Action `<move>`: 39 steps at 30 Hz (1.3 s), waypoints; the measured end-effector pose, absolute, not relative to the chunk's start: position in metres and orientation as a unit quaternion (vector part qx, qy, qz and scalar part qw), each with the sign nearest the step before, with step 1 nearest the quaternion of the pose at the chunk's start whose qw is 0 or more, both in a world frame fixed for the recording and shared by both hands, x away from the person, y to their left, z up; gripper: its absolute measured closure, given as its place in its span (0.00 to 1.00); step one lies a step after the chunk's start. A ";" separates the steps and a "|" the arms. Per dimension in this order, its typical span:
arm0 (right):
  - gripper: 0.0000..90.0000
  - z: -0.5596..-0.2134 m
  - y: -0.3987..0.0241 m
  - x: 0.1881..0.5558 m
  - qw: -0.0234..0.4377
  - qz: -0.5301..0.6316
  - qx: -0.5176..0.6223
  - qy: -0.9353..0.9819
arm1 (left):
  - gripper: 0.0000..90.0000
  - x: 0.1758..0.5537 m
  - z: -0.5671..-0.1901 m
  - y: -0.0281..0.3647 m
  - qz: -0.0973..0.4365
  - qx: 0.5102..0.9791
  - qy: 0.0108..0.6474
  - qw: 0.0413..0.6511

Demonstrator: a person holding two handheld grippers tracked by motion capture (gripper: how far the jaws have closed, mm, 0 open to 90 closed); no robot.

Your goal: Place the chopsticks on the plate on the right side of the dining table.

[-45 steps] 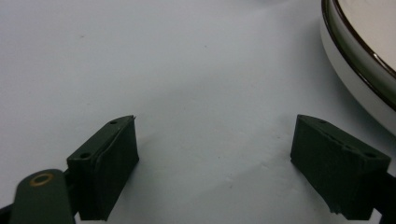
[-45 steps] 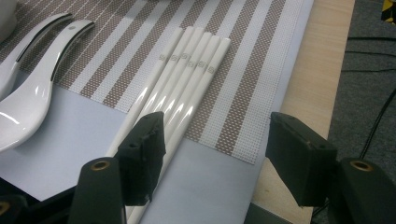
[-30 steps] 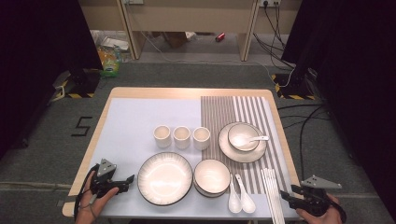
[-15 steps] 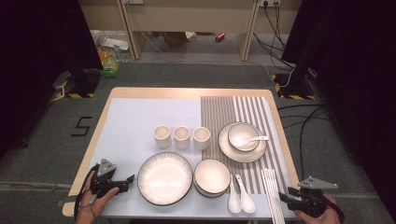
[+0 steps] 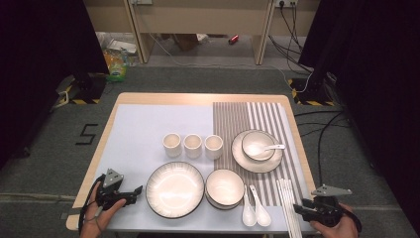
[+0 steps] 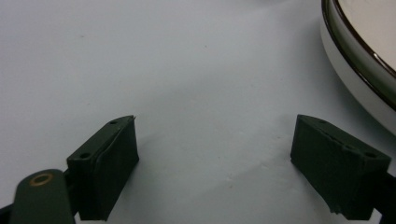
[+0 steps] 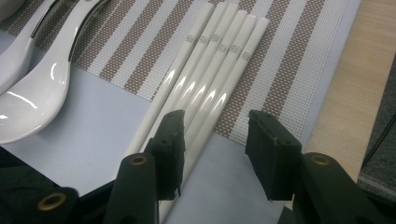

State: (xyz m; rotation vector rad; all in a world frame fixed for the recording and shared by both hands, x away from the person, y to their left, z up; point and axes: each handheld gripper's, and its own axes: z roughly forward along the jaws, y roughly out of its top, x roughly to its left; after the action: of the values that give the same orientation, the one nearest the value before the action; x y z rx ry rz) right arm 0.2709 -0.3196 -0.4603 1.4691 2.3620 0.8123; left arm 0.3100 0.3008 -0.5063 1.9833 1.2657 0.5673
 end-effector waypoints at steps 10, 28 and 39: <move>0.67 -0.464 -0.318 0.273 0.116 0.265 0.504 0.814 | 0.15 0.310 -0.506 0.301 0.219 0.767 0.489 0.353; 0.81 -0.464 -0.322 0.283 0.104 0.247 0.497 0.825 | 0.15 0.310 -0.506 0.301 0.220 0.767 0.489 0.353; 0.88 -0.464 -0.325 0.290 0.106 0.247 0.495 0.826 | 0.15 0.310 -0.506 0.301 0.219 0.767 0.489 0.353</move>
State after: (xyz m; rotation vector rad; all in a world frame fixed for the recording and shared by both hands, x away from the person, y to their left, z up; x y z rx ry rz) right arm 0.2895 -0.3252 -0.4636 1.4591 2.4348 0.7266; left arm 0.3100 0.3008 -0.5063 1.9840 1.2656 0.5671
